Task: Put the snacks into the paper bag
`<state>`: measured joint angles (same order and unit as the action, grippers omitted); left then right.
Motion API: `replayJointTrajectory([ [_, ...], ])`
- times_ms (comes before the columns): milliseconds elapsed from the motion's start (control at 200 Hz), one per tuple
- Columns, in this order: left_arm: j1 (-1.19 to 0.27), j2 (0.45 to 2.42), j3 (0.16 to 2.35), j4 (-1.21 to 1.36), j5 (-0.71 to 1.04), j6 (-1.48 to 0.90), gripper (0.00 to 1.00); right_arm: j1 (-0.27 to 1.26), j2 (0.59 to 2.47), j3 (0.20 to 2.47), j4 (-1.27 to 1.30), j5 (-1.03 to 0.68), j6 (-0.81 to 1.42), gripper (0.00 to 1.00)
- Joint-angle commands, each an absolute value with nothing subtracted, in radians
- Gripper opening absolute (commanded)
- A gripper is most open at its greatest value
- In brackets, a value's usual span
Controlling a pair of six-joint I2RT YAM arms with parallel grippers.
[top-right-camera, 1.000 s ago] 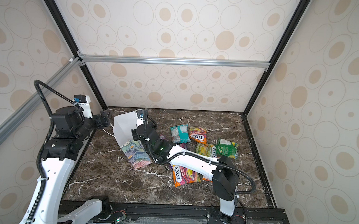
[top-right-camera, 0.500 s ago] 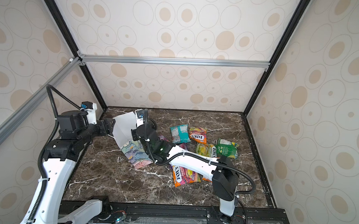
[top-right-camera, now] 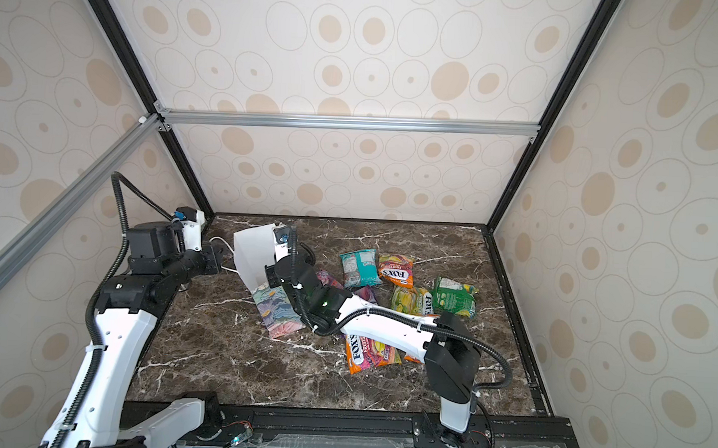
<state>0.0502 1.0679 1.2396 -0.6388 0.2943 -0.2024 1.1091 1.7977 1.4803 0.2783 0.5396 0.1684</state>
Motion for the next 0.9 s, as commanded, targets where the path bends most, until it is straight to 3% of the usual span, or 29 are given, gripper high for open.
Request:
replayJointTrajectory([
  [0,0.055,1.106,1.309,-0.586,0.293,-0.142,0.00,1.132,1.720,1.437,0.308,0.495,0.137,0.12],
  [120,0.055,1.126,1.294,-0.526,0.316,-0.146,0.00,1.152,1.683,1.420,0.281,0.479,0.110,0.46],
  [245,0.055,1.135,1.267,-0.478,0.268,-0.119,0.00,1.169,1.625,1.385,0.276,0.471,0.059,0.61],
  [455,0.055,1.137,1.246,-0.442,0.274,-0.096,0.00,1.156,1.464,1.297,0.123,0.511,-0.005,0.63],
  [580,0.057,1.123,1.212,-0.418,0.276,-0.103,0.00,1.090,1.376,1.228,-0.029,0.508,0.082,0.63],
  [800,0.057,1.084,1.163,-0.372,0.242,-0.113,0.00,0.786,1.259,1.120,-0.352,0.227,0.384,0.63],
  [895,0.061,1.058,1.132,-0.344,0.234,-0.124,0.00,0.702,1.243,1.097,-0.456,0.151,0.409,0.62],
])
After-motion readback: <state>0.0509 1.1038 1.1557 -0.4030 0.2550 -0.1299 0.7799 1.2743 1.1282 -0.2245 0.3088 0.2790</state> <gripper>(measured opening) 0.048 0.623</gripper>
